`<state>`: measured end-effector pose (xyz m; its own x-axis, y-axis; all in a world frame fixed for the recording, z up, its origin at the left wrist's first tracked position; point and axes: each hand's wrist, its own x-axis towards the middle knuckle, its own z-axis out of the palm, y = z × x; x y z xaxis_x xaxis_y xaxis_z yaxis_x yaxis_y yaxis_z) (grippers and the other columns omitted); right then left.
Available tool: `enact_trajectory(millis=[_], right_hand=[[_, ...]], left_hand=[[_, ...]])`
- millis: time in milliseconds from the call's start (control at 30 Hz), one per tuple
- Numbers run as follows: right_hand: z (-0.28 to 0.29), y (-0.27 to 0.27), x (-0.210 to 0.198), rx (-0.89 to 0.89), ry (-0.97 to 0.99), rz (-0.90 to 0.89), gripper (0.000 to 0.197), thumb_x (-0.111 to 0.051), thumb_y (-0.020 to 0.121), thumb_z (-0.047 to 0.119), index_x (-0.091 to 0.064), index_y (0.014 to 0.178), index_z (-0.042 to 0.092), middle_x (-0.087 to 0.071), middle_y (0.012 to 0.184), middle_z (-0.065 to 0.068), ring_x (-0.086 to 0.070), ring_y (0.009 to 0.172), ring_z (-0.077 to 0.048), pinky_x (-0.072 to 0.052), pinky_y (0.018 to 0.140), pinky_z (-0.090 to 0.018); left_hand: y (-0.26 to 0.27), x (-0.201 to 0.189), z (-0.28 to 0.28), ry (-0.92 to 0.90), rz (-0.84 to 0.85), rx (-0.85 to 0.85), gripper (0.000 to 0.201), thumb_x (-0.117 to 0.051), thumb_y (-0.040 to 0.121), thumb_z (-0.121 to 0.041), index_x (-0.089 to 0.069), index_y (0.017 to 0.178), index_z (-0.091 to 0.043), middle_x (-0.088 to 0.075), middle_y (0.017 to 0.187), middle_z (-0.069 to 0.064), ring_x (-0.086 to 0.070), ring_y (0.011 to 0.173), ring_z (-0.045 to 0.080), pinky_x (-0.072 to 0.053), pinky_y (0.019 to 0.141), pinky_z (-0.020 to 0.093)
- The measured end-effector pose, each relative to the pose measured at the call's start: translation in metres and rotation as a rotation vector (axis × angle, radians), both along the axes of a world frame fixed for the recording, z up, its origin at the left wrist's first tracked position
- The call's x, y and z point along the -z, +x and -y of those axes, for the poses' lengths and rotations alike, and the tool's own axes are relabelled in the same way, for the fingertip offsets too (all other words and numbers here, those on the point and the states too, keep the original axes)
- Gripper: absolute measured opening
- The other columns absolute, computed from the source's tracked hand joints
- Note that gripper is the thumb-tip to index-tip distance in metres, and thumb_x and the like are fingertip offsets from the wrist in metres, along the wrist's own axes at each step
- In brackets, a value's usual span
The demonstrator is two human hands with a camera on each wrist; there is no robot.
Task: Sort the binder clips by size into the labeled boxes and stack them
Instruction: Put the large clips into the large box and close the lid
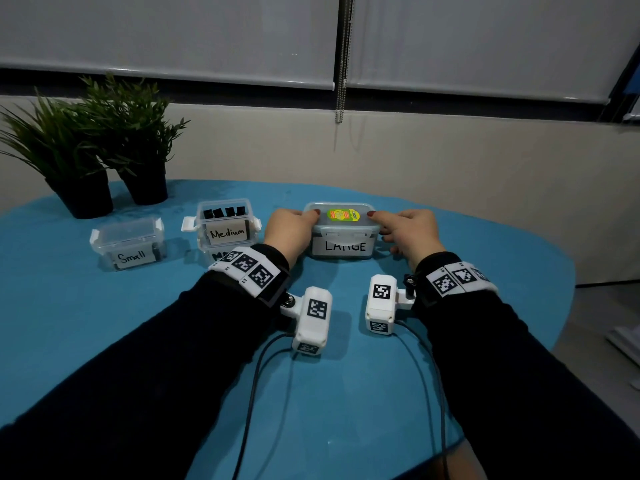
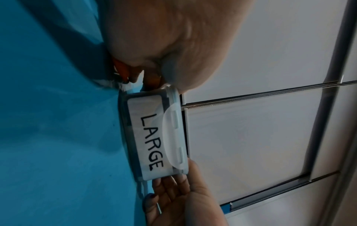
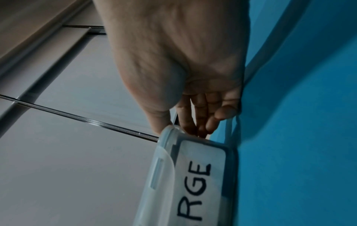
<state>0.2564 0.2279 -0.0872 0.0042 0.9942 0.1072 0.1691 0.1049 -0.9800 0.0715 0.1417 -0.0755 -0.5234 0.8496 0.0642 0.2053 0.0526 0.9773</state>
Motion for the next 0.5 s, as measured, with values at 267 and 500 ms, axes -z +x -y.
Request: enact_trajectory(millis=[267, 500], right_hand=[[0.003, -0.004, -0.004, -0.026, -0.071, -0.004, 0.031, -0.082, 0.079, 0.035, -0.065, 0.072, 0.01, -0.068, 0.073, -0.007, -0.062, 0.067, -0.019, -0.041, 0.049, -0.027], [0.001, -0.019, 0.004, -0.074, 0.073, -0.021, 0.037, -0.072, 0.086, 0.024, -0.054, 0.117, 0.014, -0.059, 0.119, -0.006, -0.06, 0.106, -0.023, -0.051, 0.086, -0.036]], left_hand=[[0.003, -0.002, -0.002, -0.055, 0.094, 0.051, 0.033, -0.045, 0.106, -0.034, -0.061, 0.096, -0.007, -0.056, 0.077, 0.005, -0.052, 0.069, 0.022, -0.036, 0.053, 0.029], [0.001, 0.004, -0.01, 0.018, 0.114, 0.177, 0.043, -0.04, 0.104, -0.018, -0.043, 0.147, -0.015, -0.047, 0.15, 0.009, -0.051, 0.127, 0.026, -0.042, 0.101, 0.031]])
